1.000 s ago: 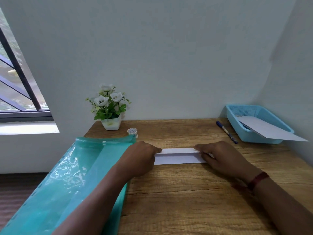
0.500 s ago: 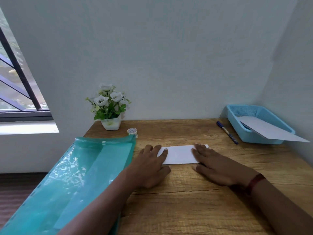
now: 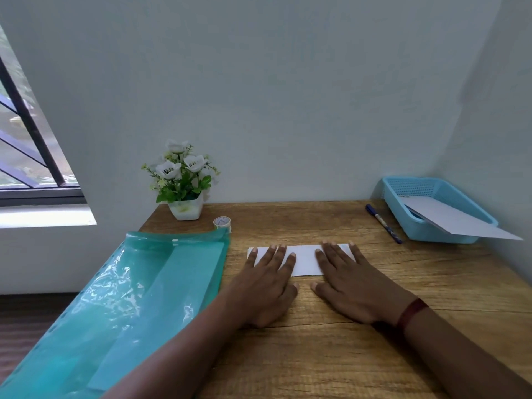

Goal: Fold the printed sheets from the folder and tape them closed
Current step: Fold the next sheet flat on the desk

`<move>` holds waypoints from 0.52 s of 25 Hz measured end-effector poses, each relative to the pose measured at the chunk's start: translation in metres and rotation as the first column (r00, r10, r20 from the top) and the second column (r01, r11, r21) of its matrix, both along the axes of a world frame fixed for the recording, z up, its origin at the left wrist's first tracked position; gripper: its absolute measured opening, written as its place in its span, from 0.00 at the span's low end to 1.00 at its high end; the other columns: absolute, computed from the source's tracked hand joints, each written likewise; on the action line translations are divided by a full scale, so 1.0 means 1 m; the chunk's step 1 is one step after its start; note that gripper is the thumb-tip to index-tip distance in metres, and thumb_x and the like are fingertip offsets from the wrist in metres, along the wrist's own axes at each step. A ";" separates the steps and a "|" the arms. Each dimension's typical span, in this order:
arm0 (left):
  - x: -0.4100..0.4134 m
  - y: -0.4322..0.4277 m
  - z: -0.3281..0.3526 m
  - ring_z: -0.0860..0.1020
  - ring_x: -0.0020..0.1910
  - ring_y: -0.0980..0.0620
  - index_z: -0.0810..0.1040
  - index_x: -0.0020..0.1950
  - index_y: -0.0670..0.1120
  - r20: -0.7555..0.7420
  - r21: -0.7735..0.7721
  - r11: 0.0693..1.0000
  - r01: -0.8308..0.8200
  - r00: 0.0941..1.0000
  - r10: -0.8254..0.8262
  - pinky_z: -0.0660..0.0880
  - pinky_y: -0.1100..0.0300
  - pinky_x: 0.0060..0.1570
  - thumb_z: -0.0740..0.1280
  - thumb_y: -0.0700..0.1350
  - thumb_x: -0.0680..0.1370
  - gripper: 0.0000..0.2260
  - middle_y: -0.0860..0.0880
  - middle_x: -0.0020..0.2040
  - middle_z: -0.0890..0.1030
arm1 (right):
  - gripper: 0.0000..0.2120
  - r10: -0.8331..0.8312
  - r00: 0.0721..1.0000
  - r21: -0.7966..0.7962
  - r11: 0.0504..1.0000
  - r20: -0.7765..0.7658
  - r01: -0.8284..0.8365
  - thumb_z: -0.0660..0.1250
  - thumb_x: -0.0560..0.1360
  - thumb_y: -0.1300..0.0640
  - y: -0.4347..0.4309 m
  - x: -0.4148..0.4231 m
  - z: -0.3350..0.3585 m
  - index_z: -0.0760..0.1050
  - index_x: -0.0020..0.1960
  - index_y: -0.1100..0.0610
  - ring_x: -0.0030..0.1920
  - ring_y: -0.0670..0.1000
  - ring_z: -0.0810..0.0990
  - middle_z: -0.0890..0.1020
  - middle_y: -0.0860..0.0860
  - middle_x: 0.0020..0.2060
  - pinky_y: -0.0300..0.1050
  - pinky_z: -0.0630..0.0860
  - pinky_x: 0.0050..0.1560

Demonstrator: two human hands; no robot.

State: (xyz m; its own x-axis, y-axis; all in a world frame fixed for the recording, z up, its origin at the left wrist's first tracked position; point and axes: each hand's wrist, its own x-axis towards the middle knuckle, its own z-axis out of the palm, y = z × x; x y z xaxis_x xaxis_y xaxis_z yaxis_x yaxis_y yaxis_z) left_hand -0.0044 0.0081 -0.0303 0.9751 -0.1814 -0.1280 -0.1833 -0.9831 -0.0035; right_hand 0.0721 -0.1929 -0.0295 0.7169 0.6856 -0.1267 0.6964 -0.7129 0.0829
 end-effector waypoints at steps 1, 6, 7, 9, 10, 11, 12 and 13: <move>0.000 0.000 0.000 0.36 0.78 0.49 0.37 0.79 0.49 0.000 -0.008 1.000 0.002 1.000 -0.002 0.37 0.44 0.76 0.43 0.59 0.83 0.29 0.46 0.79 0.38 | 0.37 0.005 1.000 0.013 1.000 -0.006 -0.005 0.40 0.79 0.34 0.001 -0.001 0.000 0.35 0.78 0.55 0.78 0.49 0.36 0.39 0.54 0.78 0.51 0.33 0.76; -0.001 -0.006 -0.003 0.37 0.78 0.49 0.39 0.79 0.47 0.039 -0.015 1.000 0.010 0.999 -0.009 0.39 0.45 0.76 0.43 0.57 0.83 0.28 0.46 0.80 0.39 | 0.32 0.095 0.994 0.111 0.990 -0.045 -0.090 0.43 0.82 0.41 0.014 -0.012 -0.002 0.35 0.78 0.54 0.77 0.47 0.34 0.37 0.52 0.78 0.46 0.35 0.76; -0.001 -0.007 -0.003 0.37 0.78 0.49 0.39 0.79 0.47 0.048 -0.023 1.000 0.013 0.999 -0.012 0.39 0.46 0.76 0.43 0.57 0.83 0.28 0.47 0.80 0.39 | 0.32 0.106 0.993 0.121 0.988 -0.045 -0.100 0.43 0.82 0.41 0.016 -0.013 -0.002 0.35 0.78 0.54 0.77 0.46 0.34 0.37 0.52 0.78 0.46 0.35 0.76; -0.001 -0.007 -0.003 0.37 0.78 0.49 0.40 0.79 0.47 0.060 -0.045 0.999 0.014 0.998 -0.011 0.39 0.47 0.76 0.44 0.56 0.83 0.28 0.47 0.80 0.40 | 0.32 0.106 0.993 0.127 0.987 -0.053 -0.099 0.43 0.82 0.42 0.017 -0.014 -0.002 0.35 0.78 0.54 0.76 0.46 0.34 0.37 0.51 0.78 0.45 0.35 0.76; -0.001 -0.007 -0.003 0.38 0.78 0.50 0.40 0.79 0.47 0.064 -0.050 0.999 0.012 0.998 -0.008 0.39 0.48 0.76 0.44 0.56 0.83 0.27 0.47 0.80 0.40 | 0.32 0.100 0.993 0.129 0.987 -0.059 -0.091 0.43 0.82 0.41 0.017 -0.013 -0.002 0.35 0.78 0.54 0.76 0.45 0.34 0.37 0.51 0.78 0.46 0.35 0.76; -0.001 -0.006 -0.004 0.38 0.78 0.50 0.40 0.79 0.47 0.067 -0.047 0.999 0.009 0.998 -0.006 0.39 0.49 0.76 0.44 0.56 0.83 0.27 0.47 0.80 0.40 | 0.32 0.090 0.994 0.132 0.988 -0.065 -0.081 0.43 0.81 0.41 0.017 -0.013 -0.002 0.35 0.78 0.53 0.76 0.45 0.34 0.37 0.50 0.78 0.46 0.36 0.76; 0.000 -0.006 -0.004 0.38 0.78 0.50 0.40 0.79 0.48 0.067 -0.043 0.999 0.003 0.998 -0.001 0.39 0.50 0.76 0.44 0.56 0.83 0.28 0.47 0.80 0.40 | 0.32 0.077 0.994 0.136 0.988 -0.071 -0.067 0.43 0.81 0.40 0.017 -0.012 -0.002 0.35 0.78 0.52 0.77 0.45 0.34 0.37 0.50 0.78 0.46 0.36 0.77; 0.000 -0.005 -0.004 0.38 0.78 0.50 0.39 0.79 0.48 0.061 -0.042 0.999 -0.006 0.998 0.008 0.38 0.51 0.76 0.44 0.56 0.83 0.28 0.46 0.80 0.40 | 0.32 0.060 0.995 0.138 0.989 -0.079 -0.049 0.43 0.81 0.40 0.016 -0.011 -0.002 0.35 0.78 0.52 0.77 0.46 0.34 0.37 0.50 0.78 0.46 0.37 0.77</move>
